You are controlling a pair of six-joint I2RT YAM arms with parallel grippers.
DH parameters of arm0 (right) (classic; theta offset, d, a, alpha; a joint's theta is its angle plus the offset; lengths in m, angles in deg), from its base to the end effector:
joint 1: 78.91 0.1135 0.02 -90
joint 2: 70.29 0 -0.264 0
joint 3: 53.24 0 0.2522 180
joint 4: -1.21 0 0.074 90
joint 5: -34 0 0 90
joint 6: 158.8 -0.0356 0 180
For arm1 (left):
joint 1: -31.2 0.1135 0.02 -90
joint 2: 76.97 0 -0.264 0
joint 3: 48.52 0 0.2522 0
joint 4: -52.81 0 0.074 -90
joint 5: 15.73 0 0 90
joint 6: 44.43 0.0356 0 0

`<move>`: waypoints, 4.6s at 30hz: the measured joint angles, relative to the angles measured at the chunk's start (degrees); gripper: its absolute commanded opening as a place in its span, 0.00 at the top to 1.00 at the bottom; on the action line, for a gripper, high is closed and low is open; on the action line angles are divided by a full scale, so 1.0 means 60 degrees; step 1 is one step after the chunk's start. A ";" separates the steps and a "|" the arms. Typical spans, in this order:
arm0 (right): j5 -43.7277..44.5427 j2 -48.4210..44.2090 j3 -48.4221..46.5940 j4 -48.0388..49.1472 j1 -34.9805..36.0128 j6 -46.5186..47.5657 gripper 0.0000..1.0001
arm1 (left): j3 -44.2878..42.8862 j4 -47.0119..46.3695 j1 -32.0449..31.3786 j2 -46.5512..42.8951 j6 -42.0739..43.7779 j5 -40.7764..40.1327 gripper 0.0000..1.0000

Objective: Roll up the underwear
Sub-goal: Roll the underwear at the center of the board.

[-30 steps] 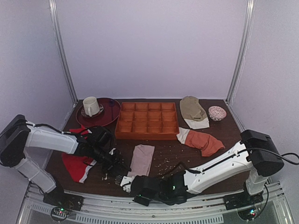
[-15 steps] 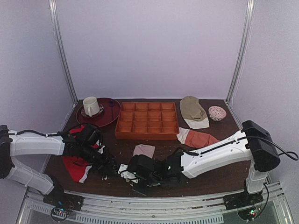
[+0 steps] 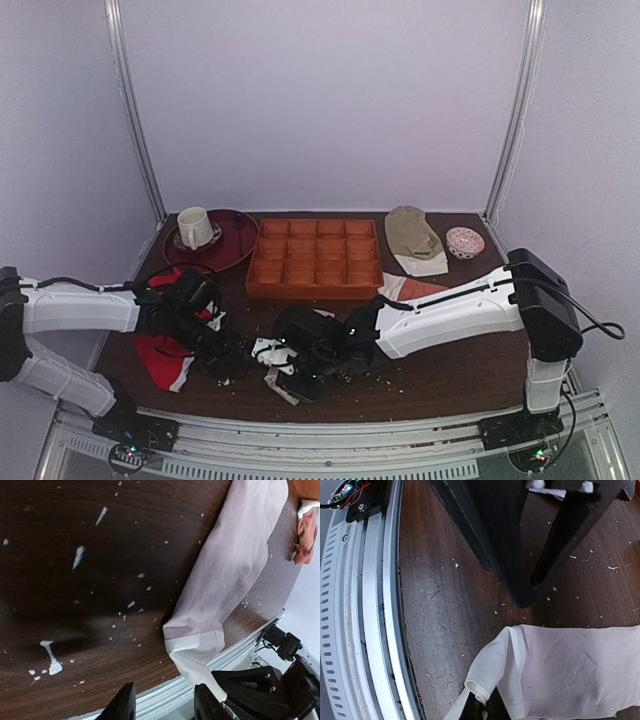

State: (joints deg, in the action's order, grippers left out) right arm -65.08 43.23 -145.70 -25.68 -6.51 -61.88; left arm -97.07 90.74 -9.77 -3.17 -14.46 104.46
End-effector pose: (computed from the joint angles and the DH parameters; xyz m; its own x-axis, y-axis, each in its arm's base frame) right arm 0.1258 0.4152 0.1839 -0.1056 -0.7265 -0.6790 -0.9932 0.1111 0.0356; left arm 0.1557 -0.1589 0.1659 -0.9760 -0.1442 0.1634 -0.2150 0.7586 -0.6150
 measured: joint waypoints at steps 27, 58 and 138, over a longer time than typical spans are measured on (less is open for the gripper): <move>-0.3191 0.1118 -0.1268 -0.0477 -0.1417 -0.0597 1.00 | -0.0670 -0.0022 0.0331 0.1035 0.1384 0.0106 0.62; -0.5446 0.3005 -0.2812 -0.0827 -0.2616 -0.1497 1.00 | -0.0539 -0.0317 0.0455 0.1377 0.2350 -0.0084 0.55; 0.4306 -0.1406 0.4707 0.6878 0.1996 0.2007 0.69 | 0.1443 -0.2521 -0.2940 0.0040 -0.4779 -0.3614 1.00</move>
State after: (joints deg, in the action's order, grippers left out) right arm -39.25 34.79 -117.46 15.59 5.46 -49.84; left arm -88.41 75.61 -27.41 -2.93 -43.13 82.78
